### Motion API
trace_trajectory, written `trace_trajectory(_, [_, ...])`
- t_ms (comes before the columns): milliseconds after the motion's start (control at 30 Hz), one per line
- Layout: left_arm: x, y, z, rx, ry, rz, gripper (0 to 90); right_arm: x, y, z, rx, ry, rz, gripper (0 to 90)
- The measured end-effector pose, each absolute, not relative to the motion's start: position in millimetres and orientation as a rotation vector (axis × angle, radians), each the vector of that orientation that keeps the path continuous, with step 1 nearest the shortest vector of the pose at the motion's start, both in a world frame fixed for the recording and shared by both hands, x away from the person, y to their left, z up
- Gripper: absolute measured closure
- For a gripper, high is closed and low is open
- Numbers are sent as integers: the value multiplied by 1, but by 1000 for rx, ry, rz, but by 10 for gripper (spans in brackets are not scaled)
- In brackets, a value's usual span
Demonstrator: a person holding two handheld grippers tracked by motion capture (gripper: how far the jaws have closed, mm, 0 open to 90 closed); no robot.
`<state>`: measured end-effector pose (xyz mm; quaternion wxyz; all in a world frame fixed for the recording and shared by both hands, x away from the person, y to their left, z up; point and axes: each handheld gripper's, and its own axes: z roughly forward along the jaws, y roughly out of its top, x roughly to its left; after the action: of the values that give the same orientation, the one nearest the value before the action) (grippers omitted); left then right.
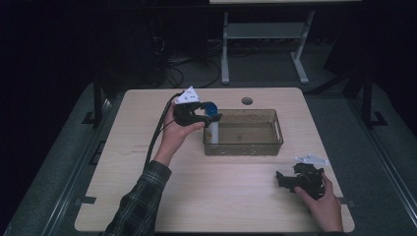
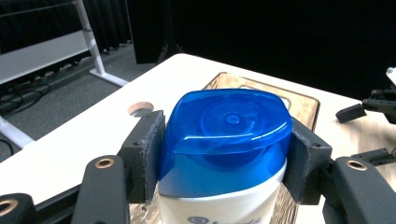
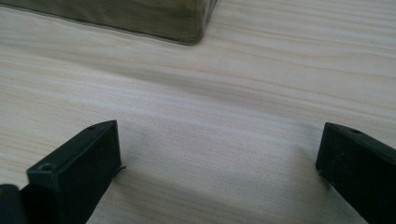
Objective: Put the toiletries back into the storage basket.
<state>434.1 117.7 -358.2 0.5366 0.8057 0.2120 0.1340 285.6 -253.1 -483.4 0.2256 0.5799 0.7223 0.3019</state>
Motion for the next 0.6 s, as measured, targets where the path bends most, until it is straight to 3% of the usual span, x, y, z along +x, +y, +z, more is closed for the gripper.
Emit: trace_trajectory(600, [432, 120, -376, 1955, 517, 293, 379, 286, -253, -483, 1599, 1991, 832, 0])
